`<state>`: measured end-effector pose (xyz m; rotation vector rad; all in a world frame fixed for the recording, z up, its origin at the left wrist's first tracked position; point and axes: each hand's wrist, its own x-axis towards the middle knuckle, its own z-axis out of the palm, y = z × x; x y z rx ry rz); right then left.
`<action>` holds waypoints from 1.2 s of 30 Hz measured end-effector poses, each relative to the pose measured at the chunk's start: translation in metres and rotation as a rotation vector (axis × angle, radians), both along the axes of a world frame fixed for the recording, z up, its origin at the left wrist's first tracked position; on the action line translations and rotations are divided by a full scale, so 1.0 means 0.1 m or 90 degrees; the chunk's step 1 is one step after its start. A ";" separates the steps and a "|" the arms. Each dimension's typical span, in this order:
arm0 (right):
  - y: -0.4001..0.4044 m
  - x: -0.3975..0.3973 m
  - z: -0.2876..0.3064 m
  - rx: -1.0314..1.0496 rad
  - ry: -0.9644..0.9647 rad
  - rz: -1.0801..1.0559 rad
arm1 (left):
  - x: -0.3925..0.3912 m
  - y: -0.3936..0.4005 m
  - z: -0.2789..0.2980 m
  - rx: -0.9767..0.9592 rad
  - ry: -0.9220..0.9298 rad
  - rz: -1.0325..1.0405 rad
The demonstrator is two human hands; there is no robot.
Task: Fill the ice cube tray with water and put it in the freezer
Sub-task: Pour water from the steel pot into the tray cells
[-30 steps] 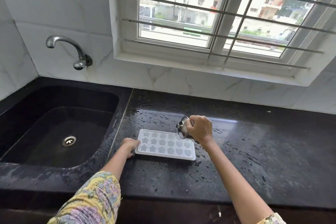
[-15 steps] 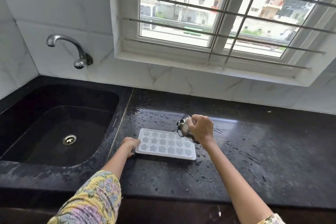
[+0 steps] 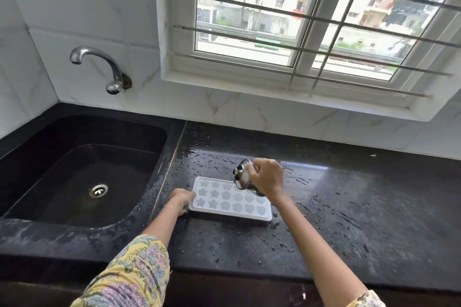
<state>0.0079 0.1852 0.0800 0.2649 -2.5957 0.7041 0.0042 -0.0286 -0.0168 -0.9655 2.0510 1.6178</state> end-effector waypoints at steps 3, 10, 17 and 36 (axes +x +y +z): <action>-0.05 0.02 0.02 0.041 0.030 0.012 | -0.01 -0.01 -0.01 -0.005 -0.001 -0.005; -0.07 0.01 0.02 0.086 0.075 0.038 | -0.03 0.00 -0.05 -0.004 0.010 -0.012; -0.07 -0.01 0.04 0.088 0.108 0.049 | -0.01 -0.02 -0.03 -0.006 0.004 0.000; -0.01 -0.10 -0.01 0.022 0.025 0.021 | -0.02 0.02 -0.01 -0.008 0.008 0.010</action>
